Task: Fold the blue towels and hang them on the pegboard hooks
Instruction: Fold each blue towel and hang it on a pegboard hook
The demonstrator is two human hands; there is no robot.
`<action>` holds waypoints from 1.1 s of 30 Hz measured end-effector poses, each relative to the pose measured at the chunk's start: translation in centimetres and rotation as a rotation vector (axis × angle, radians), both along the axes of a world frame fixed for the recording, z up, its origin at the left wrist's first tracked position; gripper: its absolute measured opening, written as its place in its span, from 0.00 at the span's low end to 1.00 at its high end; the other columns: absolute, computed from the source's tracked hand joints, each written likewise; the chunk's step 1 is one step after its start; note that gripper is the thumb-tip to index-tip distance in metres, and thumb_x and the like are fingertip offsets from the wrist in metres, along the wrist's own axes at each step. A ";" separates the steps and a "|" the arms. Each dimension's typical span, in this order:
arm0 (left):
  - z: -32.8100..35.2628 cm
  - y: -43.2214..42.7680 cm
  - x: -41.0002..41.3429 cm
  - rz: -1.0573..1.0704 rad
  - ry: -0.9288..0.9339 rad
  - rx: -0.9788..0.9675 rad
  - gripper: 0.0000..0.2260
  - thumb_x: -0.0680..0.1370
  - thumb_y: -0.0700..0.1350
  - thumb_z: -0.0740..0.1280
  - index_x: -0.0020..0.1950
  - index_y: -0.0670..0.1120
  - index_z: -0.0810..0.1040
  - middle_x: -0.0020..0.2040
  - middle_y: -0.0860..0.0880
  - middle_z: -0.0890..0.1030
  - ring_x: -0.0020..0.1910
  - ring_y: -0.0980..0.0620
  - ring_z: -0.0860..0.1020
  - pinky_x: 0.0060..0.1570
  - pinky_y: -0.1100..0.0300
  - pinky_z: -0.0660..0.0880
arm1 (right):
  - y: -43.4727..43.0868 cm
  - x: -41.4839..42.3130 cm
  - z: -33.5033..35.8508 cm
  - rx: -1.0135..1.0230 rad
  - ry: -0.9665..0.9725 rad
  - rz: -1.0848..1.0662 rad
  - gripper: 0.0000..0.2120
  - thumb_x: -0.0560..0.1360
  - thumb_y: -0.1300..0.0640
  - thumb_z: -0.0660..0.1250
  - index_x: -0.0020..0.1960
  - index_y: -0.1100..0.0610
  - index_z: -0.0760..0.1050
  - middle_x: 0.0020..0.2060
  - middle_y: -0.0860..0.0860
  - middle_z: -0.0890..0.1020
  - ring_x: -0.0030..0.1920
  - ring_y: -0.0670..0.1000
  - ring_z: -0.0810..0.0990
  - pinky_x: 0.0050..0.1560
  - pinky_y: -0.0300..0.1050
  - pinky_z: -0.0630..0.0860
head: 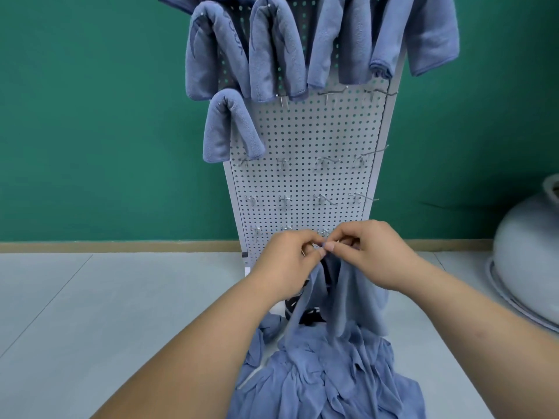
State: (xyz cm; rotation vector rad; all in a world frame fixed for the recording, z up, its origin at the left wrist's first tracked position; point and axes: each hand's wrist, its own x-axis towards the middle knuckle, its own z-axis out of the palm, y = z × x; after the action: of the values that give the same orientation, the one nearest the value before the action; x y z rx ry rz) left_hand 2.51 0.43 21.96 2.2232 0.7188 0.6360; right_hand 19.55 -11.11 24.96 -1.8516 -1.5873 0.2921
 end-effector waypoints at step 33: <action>0.3 5.2 -4.1 0.363 -0.156 -0.295 0.07 0.80 0.41 0.74 0.50 0.53 0.85 0.47 0.47 0.83 0.38 0.49 0.78 0.51 0.50 0.81 | -2.4 4.2 1.0 -0.001 0.505 -0.130 0.06 0.80 0.60 0.73 0.51 0.50 0.87 0.45 0.59 0.87 0.42 0.52 0.83 0.56 0.60 0.84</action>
State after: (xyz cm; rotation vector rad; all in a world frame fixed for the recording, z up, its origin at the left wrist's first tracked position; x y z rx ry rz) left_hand -1.61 5.58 22.27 1.7674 1.0724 0.8121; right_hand 23.73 -13.53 25.98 -1.6987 -1.1172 0.6441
